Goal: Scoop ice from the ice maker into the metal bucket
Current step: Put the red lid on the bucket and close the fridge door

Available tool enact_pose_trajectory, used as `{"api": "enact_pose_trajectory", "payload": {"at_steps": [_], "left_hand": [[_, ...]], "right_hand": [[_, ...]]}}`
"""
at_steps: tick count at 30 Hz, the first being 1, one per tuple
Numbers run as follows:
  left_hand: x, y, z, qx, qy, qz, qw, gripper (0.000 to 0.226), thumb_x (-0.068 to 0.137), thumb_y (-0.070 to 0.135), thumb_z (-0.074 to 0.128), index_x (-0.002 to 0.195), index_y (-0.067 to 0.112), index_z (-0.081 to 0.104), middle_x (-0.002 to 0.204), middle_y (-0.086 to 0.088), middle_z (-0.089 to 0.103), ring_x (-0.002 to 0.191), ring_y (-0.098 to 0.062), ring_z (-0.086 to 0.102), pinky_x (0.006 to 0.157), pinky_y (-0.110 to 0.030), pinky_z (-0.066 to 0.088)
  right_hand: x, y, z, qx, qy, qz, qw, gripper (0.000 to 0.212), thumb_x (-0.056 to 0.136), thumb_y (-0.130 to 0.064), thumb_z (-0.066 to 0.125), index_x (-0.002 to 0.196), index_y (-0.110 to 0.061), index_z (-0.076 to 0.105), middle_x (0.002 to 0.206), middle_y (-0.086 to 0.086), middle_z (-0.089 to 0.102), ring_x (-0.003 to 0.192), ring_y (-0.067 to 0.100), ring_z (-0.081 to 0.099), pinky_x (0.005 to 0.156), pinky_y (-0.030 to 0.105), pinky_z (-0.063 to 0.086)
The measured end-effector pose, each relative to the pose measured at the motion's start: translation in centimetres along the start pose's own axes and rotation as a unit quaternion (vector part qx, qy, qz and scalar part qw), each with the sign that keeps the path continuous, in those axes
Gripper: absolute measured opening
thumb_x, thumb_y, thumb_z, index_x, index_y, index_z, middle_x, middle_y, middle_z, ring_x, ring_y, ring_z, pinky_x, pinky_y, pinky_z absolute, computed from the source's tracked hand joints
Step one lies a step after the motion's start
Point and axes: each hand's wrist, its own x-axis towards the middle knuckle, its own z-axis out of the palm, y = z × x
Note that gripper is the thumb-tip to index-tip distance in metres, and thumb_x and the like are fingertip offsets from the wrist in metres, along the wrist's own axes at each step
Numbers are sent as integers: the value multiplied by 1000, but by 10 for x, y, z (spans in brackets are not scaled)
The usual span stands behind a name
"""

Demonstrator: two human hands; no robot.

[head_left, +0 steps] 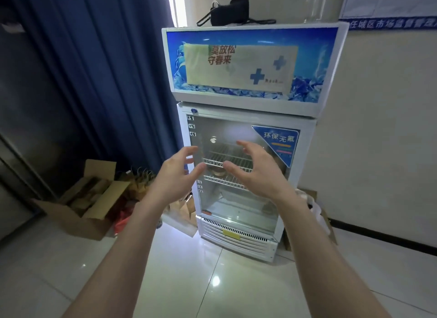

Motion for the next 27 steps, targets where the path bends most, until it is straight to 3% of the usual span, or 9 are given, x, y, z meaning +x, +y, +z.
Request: {"api": "enact_pose_trajectory", "payload": {"at_steps": [11, 17, 20, 23, 27], "left_hand": [[147, -135, -20, 14, -10, -9, 1000, 50, 103, 43, 69, 148, 26, 57, 146, 14, 63, 129, -7, 63, 108, -31, 52], [265, -237, -29, 9, -70, 11, 997, 49, 99, 45, 74, 142, 27, 61, 140, 15, 66, 126, -7, 64, 111, -36, 52], [315, -272, -32, 10, -118, 6, 993, 59, 96, 48, 78, 146, 23, 59, 144, 6, 66, 132, -13, 63, 110, -34, 49], [357, -295, -30, 10, -151, 6, 988, 72, 92, 49, 82, 152, 21, 53, 150, -1, 62, 136, -18, 59, 107, -30, 43], [404, -304, -18, -26, -179, -1, 984, 92, 86, 54, 86, 159, 17, 44, 161, -3, 52, 146, -19, 51, 118, -35, 41]], "right_hand": [[124, 16, 85, -3, -1, 35, 999, 80, 94, -65, 67, 160, -26, 41, 160, -7, 47, 143, 10, 47, 118, 41, 44], [196, 25, 144, -14, 29, 100, 994, 77, 94, -64, 68, 159, -30, 43, 160, -9, 46, 143, 9, 47, 117, 38, 43], [217, 24, 167, -27, 38, 152, 987, 76, 95, -62, 69, 159, -29, 44, 160, -9, 46, 142, 10, 48, 113, 30, 40], [231, 18, 187, -34, 49, 193, 979, 76, 95, -63, 68, 158, -28, 45, 160, -8, 47, 143, 12, 49, 116, 36, 42], [248, 5, 209, -38, 53, 229, 971, 77, 95, -64, 68, 158, -27, 45, 160, -7, 47, 143, 13, 50, 118, 43, 44]]}}
